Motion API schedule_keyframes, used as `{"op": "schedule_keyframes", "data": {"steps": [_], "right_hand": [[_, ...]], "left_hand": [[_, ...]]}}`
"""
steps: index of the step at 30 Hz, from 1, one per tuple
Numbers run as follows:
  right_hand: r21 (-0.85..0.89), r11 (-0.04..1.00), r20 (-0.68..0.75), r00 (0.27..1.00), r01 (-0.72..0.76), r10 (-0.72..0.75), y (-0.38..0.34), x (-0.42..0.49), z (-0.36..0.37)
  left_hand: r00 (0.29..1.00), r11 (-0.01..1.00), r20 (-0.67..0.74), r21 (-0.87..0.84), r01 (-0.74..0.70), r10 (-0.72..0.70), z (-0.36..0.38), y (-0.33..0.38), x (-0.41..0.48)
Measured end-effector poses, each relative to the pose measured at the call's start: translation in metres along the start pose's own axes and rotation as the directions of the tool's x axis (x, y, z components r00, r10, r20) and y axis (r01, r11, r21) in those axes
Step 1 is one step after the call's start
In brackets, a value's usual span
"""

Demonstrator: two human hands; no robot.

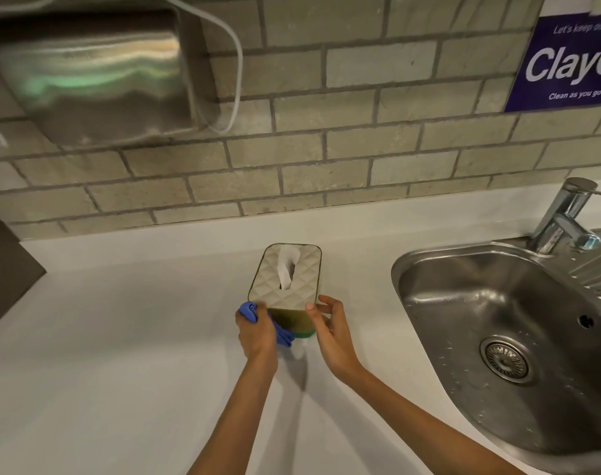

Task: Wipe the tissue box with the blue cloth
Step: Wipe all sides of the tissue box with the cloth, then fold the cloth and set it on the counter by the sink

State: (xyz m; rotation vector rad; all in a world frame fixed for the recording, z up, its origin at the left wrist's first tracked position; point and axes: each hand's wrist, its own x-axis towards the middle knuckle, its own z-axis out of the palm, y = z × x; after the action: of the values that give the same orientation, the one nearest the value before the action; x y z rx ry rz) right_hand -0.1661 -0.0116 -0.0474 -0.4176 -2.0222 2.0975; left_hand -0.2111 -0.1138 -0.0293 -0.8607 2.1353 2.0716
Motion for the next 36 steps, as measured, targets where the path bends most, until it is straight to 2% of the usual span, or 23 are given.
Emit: {"op": "schedule_keyframes", "data": {"steps": [5, 9, 14, 16, 19, 20, 22, 25, 29, 31, 36], "right_hand": [[-0.022, 1.000, 0.019, 1.000, 0.013, -0.013, 0.000, -0.004, -0.002], [-0.051, 0.998, 0.048, 0.999, 0.022, -0.019, 0.001, -0.001, -0.011], [-0.092, 0.995, 0.033, 0.999, 0.028, -0.025, 0.000, -0.001, -0.013], [-0.126, 0.992, 0.048, 0.999, -0.015, 0.022, -0.001, -0.004, -0.013], [-0.233, 0.963, 0.132, 0.977, -0.134, 0.168, -0.001, -0.007, -0.012], [-0.223, 0.959, 0.139, 0.968, -0.174, 0.208, -0.001, -0.008, -0.014], [-0.086, 0.957, 0.125, 0.950, -0.278, 0.287, -0.002, -0.009, -0.020], [0.080, 0.927, 0.116, 0.927, -0.367, 0.357, -0.006, -0.013, -0.037], [0.148, 0.924, 0.041, 0.935, -0.354, 0.352, -0.013, -0.016, -0.062], [0.127, 0.945, -0.001, 0.953, -0.301, 0.303, -0.016, -0.018, -0.075], [-0.049, 0.994, -0.098, 0.991, -0.097, 0.092, -0.025, -0.028, -0.109]], "left_hand": [[0.995, 0.982, 0.073, -0.171, 0.082, -0.071, -0.015, -0.001, 0.008], [0.957, 0.909, 0.228, -0.335, 0.249, -0.178, -0.041, -0.010, 0.006], [0.916, 0.852, 0.363, -0.411, 0.323, -0.172, -0.064, -0.022, -0.008], [0.901, 0.854, 0.399, -0.398, 0.336, -0.168, -0.068, -0.023, -0.014], [0.875, 0.849, 0.453, -0.381, 0.366, -0.174, -0.070, -0.020, -0.022], [0.864, 0.844, 0.472, -0.380, 0.378, -0.174, -0.070, -0.019, -0.025], [0.840, 0.845, 0.515, -0.364, 0.393, -0.169, -0.070, -0.015, -0.030], [0.809, 0.900, 0.570, -0.263, 0.347, -0.145, -0.075, -0.012, -0.033], [0.779, 0.960, 0.611, -0.113, 0.257, -0.137, -0.075, -0.010, -0.041], [0.791, 0.982, 0.601, -0.053, 0.182, -0.114, -0.070, -0.013, -0.049], [0.836, 0.999, 0.548, 0.038, -0.014, -0.009, -0.054, -0.018, -0.076]]}}
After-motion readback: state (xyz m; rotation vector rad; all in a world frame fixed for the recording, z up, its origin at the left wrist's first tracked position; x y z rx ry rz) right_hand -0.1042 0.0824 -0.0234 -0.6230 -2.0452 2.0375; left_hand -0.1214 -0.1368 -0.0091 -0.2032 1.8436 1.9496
